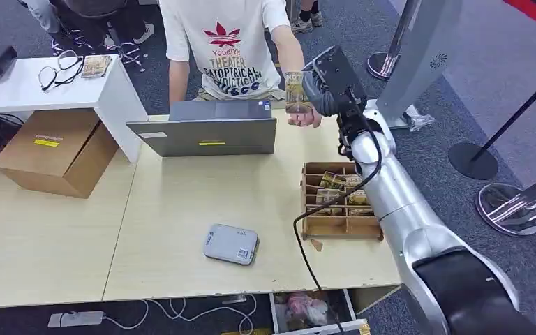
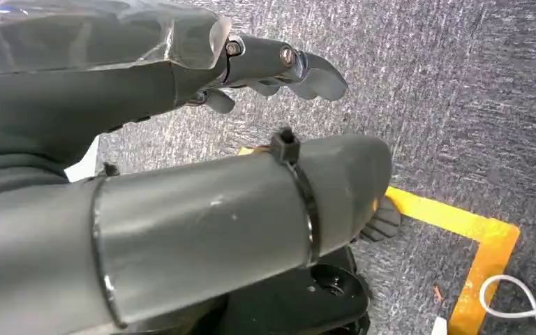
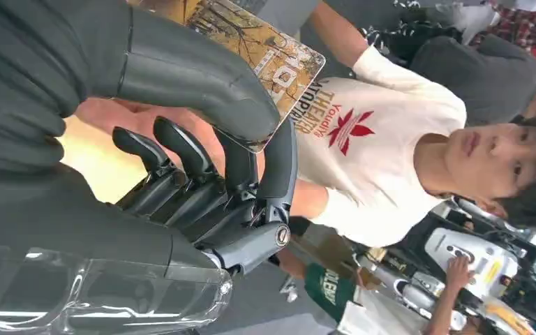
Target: Pass the card to the sensor for recognition and then transmit it.
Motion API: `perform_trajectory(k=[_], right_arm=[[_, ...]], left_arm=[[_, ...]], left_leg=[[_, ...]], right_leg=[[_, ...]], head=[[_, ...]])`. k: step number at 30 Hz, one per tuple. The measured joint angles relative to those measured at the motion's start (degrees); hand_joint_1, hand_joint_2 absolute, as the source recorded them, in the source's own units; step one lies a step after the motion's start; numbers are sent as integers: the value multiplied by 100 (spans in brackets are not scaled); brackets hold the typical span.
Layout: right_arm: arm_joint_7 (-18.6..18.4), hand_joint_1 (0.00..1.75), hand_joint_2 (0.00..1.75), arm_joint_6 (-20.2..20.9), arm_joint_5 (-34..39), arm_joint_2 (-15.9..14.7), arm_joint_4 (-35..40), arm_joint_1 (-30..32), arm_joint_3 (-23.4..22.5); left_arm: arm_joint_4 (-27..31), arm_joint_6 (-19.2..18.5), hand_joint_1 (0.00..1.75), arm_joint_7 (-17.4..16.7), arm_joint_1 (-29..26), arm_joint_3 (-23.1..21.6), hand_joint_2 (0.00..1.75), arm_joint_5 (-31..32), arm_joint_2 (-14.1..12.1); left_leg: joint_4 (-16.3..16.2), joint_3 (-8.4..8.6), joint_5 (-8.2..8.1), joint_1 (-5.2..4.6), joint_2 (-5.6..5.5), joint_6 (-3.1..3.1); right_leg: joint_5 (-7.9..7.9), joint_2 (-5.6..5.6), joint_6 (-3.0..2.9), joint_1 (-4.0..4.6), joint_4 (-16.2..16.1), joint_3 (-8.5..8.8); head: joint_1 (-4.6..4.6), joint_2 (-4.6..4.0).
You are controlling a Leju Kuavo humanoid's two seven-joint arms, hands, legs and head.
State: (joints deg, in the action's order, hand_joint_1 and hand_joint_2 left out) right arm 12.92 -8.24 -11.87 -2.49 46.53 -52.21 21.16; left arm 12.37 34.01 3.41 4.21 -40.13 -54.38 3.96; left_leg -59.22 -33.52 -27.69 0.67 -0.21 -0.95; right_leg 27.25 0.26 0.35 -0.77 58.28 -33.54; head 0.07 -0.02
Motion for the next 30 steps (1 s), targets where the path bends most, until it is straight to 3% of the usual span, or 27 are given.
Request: perform_trajectory(k=[13,14,15,30], right_arm=[[2,175,175,2,-151,149,-605,-85,138],[9,108,175,2,-155,149,-633,-84,144],[13,0,175,2,-157,149,-653,-84,146],[127,0,175,7,-129,149,-843,-66,195]], left_arm=[[0,-85,0,83,-24,0,0,2,-2],[0,-100,0,83,-27,0,0,2,-2],[0,-105,0,83,-28,0,0,2,-2],[0,-177,0,203,-110,0,0,-15,-13]], left_leg=[[0,-1,0,-1,-2,0],[0,-1,0,-1,-2,0],[0,-1,0,-1,-2,0],[0,0,0,-1,-1,0]], right_leg=[[0,-2,0,-1,-1,0],[0,-2,0,-1,-1,0],[0,-2,0,-1,-1,0],[0,-1,0,0,-1,-1]], head=[[2,0],[0,0],[0,0],[0,0]])
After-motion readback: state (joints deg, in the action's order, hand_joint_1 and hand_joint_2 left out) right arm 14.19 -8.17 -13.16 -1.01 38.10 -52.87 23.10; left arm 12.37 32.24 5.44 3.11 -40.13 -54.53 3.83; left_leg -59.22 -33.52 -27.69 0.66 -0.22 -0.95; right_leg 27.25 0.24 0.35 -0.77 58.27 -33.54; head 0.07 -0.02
